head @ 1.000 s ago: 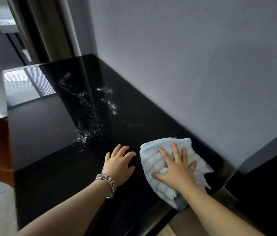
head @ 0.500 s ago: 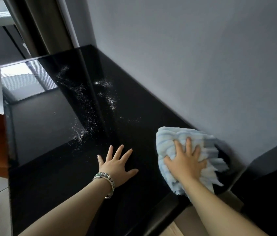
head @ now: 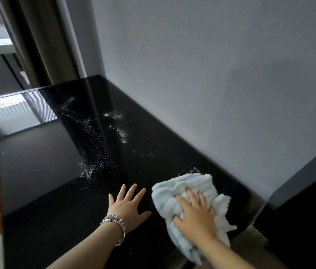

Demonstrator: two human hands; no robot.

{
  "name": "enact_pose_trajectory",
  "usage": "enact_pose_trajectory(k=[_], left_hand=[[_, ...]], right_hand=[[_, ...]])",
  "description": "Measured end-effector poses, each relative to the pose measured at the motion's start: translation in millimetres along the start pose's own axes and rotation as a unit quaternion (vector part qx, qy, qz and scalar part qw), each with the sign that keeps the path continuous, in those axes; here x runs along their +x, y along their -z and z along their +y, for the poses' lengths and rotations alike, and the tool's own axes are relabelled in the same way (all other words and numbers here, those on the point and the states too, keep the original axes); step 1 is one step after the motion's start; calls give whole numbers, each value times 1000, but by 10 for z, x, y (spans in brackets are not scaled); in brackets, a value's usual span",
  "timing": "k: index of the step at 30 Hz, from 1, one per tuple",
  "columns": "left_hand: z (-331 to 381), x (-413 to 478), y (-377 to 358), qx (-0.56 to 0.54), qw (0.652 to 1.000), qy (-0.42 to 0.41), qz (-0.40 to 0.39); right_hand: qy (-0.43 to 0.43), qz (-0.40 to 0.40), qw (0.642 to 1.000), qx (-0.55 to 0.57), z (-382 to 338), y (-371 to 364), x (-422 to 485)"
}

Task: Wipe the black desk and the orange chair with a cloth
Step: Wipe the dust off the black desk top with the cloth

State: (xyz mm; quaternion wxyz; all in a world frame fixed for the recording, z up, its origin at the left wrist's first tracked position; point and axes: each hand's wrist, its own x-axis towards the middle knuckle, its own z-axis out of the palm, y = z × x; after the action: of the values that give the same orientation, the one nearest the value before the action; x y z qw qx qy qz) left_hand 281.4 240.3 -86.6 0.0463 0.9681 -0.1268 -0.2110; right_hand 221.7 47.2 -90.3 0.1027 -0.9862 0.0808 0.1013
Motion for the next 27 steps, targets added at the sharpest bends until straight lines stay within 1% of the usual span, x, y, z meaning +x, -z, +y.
enact_pose_trajectory(k=[1, 2, 3, 4, 5, 6, 7, 8, 9, 10, 11, 12, 13, 14, 15, 16, 17, 18, 19, 20, 21, 23, 24, 25, 26, 27], left_hand=[[2, 3, -1, -1, 1000, -1, 1], [-2, -1, 0, -2, 1000, -2, 2], [-7, -9, 4, -1, 1000, -4, 2], [-15, -9, 12, 2, 1000, -8, 4], [-30, -14, 18, 6, 1000, -12, 5], [-46, -18, 23, 9, 1000, -16, 6], [-56, -24, 23, 10, 1000, -17, 7], [-63, -30, 22, 10, 1000, -17, 9], [-64, -31, 20, 9, 1000, -17, 9], [-66, -25, 19, 8, 1000, -16, 9], [-64, -18, 20, 7, 1000, -16, 8], [-61, -12, 25, 6, 1000, -16, 9], [-60, -8, 28, 4, 1000, -15, 11], [-61, -8, 30, 0, 1000, -15, 14], [-63, -11, 30, -3, 1000, -16, 16], [-64, -12, 31, -6, 1000, -17, 17], [-64, -16, 36, -5, 1000, -19, 16], [-67, -19, 42, -1, 1000, -20, 12], [-71, -18, 47, 1, 1000, -20, 9], [-72, -15, 50, 2, 1000, -19, 6], [-67, -18, 52, 2, 1000, -19, 3], [-66, -21, 48, 5, 1000, -18, 7], [-71, -21, 44, 11, 1000, -17, 13], [-78, -24, 37, 15, 1000, -16, 19], [-82, -28, 33, 19, 999, -16, 22], [-85, -30, 19, 20, 999, -17, 20]], right_hand=[[51, -24, 998, -4, -18, -47, -66], [83, -23, 996, 2, 22, -46, -88], [96, 4, 995, 7, 142, -41, -25], [82, 51, 995, 7, 286, -8, 72], [28, 82, 996, 0, 443, 30, 187], [-50, 96, 994, 17, 590, 97, 305], [-131, 103, 984, 67, 685, 172, 401], [-194, 103, 968, 117, 719, 209, 473], [-241, 105, 955, 135, 665, 227, 506], [-251, 99, 958, 96, 538, 188, 488], [-217, 78, 972, 50, 358, 165, 419], [-152, 58, 986, 33, 160, 110, 327], [-68, 32, 997, 15, -1, 36, 215], [27, 10, 1000, 5, -99, -1, 99], [107, 20, 994, -32, -104, -40, 57], [146, 64, 986, -47, -52, -25, 65], [133, 111, 983, -53, 48, 17, 138], [93, 146, 984, -40, 200, 68, 263], [23, 168, 985, -30, 367, 131, 417], [-62, 144, 988, -1, 520, 206, 554], [-134, 122, 982, 46, 619, 276, 670], [-212, 136, 964, 87, 607, 344, 847], [-218, 159, 960, 77, 477, 368, 845], [-197, 163, 965, 65, 313, 359, 806], [-143, 148, 977, 57, 147, 314, 725], [-61, 116, 990, 43, -8, 223, 590]])
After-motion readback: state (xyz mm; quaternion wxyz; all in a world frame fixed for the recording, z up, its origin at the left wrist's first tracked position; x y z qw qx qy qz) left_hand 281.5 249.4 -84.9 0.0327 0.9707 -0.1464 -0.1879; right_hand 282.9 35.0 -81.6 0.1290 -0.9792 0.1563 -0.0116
